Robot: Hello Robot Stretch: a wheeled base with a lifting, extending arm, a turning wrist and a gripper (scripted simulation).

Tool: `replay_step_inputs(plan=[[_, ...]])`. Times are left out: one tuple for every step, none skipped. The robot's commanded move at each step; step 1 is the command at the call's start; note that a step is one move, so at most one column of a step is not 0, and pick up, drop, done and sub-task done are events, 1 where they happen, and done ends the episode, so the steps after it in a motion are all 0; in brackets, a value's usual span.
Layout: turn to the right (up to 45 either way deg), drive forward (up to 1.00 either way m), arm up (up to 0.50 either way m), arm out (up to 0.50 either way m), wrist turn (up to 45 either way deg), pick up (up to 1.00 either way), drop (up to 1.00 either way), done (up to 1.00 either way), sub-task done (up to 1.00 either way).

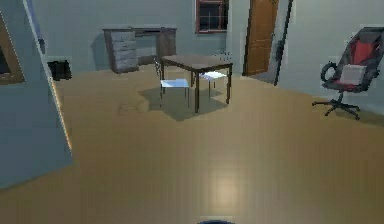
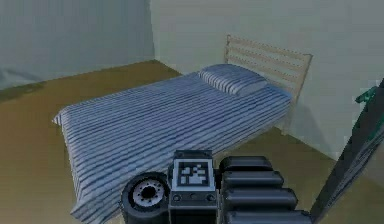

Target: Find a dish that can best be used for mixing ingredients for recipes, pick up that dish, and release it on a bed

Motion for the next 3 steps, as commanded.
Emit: replay_step_inputs(plan=[[0.0,0.35,0.0,0.0,0.0,0.0,0.0,0.0,0.0],[9.0,0.0,0.0,0.0,0.0,0.0,0.0,0.0,0.0],[0.0,0.45,0.0,0.0,0.0,0.0,0.0,0.0,0.0]])
